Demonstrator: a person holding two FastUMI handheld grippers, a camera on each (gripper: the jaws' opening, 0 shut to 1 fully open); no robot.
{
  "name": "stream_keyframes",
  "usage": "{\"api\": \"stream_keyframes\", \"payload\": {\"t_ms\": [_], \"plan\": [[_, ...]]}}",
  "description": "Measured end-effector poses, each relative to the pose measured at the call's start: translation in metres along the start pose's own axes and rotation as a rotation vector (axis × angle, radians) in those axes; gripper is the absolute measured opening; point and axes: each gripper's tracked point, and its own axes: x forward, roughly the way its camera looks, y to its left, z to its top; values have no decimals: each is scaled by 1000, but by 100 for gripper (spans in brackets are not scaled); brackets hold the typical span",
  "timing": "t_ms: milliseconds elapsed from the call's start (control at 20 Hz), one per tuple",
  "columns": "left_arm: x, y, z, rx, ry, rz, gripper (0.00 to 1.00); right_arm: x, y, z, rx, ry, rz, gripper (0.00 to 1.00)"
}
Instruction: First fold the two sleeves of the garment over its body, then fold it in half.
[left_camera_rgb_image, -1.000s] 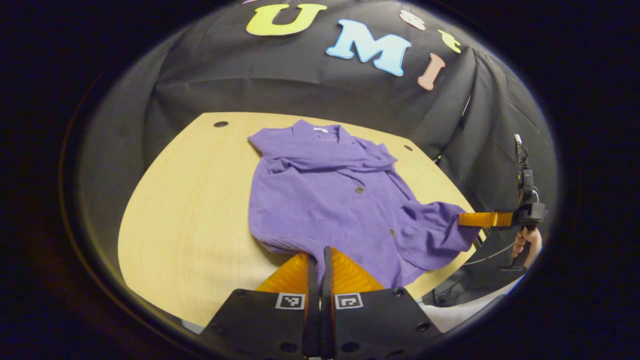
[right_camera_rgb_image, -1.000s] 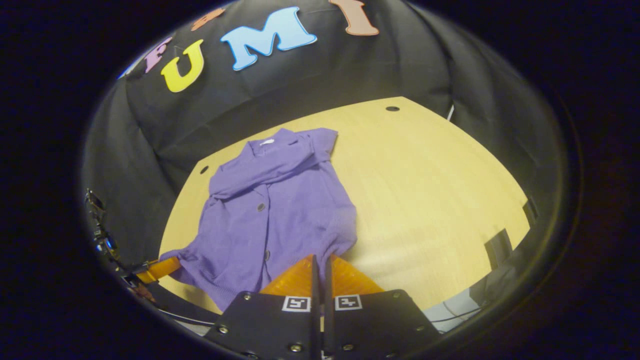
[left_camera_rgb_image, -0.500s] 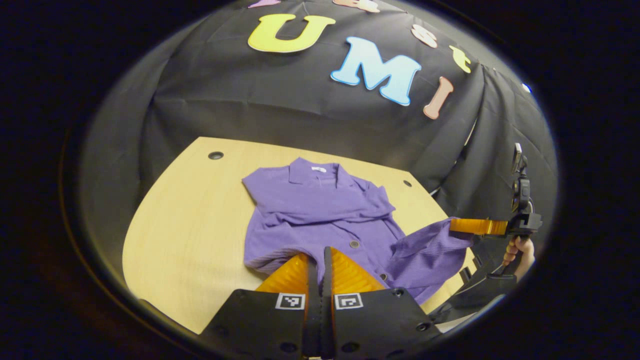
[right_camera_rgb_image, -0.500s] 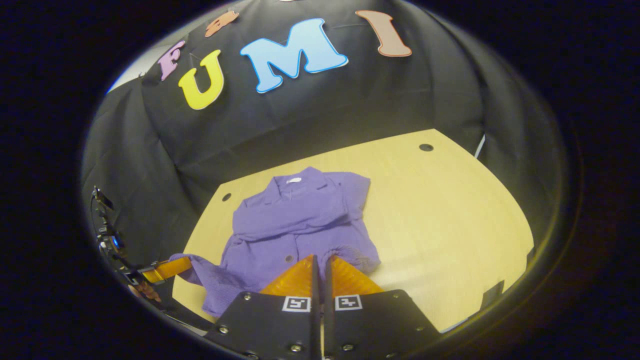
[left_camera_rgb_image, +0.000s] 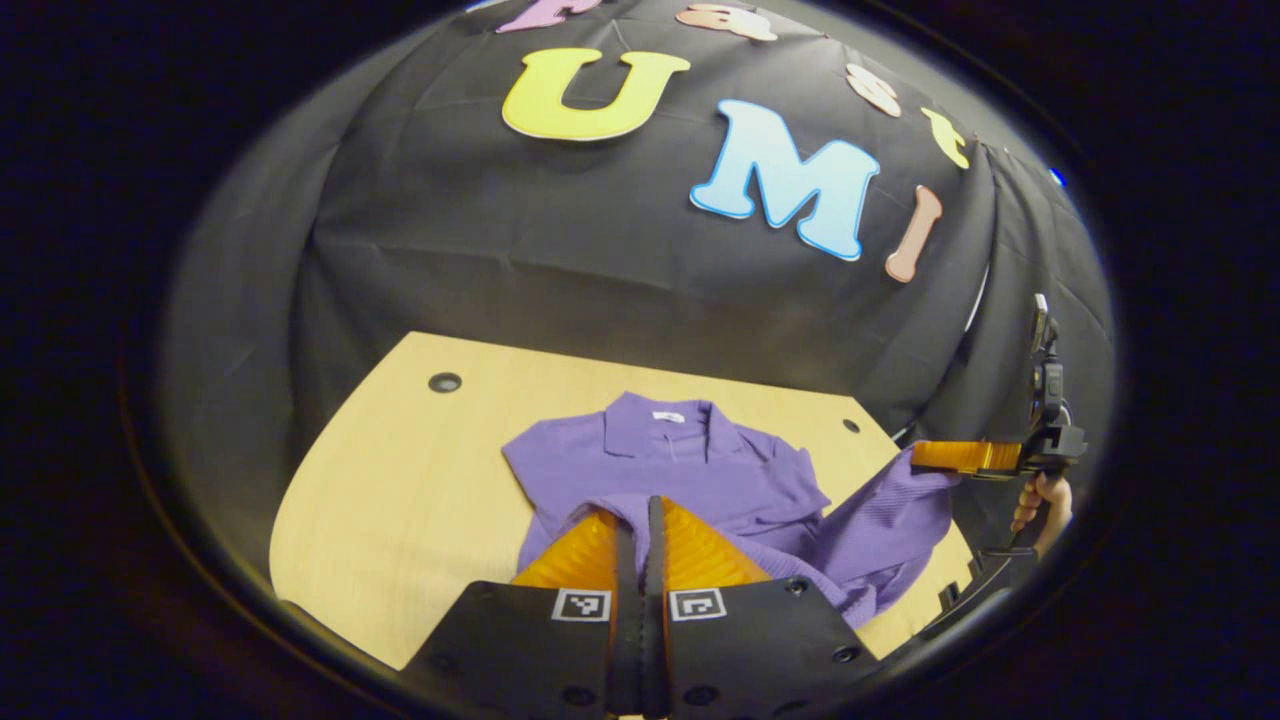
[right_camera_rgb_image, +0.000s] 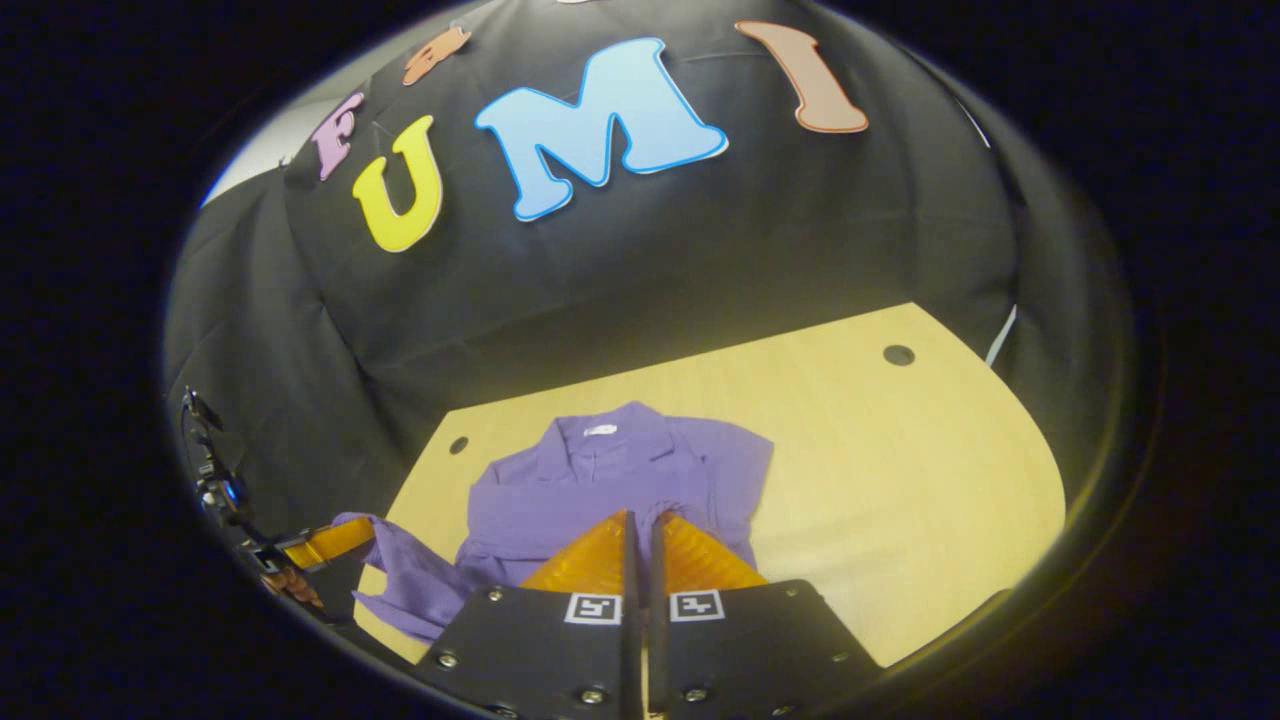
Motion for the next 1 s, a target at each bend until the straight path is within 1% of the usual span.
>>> {"api": "stream_keyframes", "payload": {"t_ms": [150, 350, 550, 650, 1000], "plan": [[28, 5, 23, 4, -24, 21, 7, 24, 0, 20, -1, -3, 22, 3], [67, 12, 44, -25, -42, 41, 7, 52, -5, 43, 9, -5, 38, 3], [108, 23, 71, -57, -66, 64, 7, 87, -21, 70, 11, -17, 34, 3], [132, 29, 86, -66, -98, 73, 7, 104, -29, 80, 18, -17, 33, 3], [207, 46, 98, -39, -87, 134, 7, 175, -42, 99, 20, 3, 19, 3]]}}
